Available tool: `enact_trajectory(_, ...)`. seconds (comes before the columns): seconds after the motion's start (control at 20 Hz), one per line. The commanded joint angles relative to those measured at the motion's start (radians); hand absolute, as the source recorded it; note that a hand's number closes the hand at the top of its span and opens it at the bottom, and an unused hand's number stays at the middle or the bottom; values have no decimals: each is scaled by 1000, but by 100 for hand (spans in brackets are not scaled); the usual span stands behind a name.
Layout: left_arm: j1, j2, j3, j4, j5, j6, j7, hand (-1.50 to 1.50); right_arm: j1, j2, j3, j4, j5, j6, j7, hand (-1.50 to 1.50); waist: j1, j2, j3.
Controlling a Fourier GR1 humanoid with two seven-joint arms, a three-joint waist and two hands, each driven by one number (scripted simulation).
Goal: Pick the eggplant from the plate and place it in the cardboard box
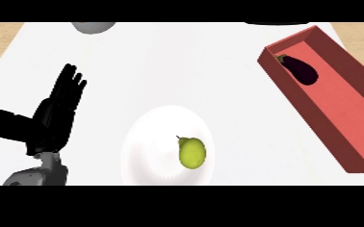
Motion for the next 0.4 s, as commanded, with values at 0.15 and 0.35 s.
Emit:
enact_trajectory(0.15,23,2,16,-11,15,-16,-9,0,89,-79,-85,156,-113,37,-186,-150,8,3,0)
enact_trajectory(0.35,12,5,-5,-69,-16,14,66,0,104,-162,-77,233,-143,83,-239,-150,10,3,1)
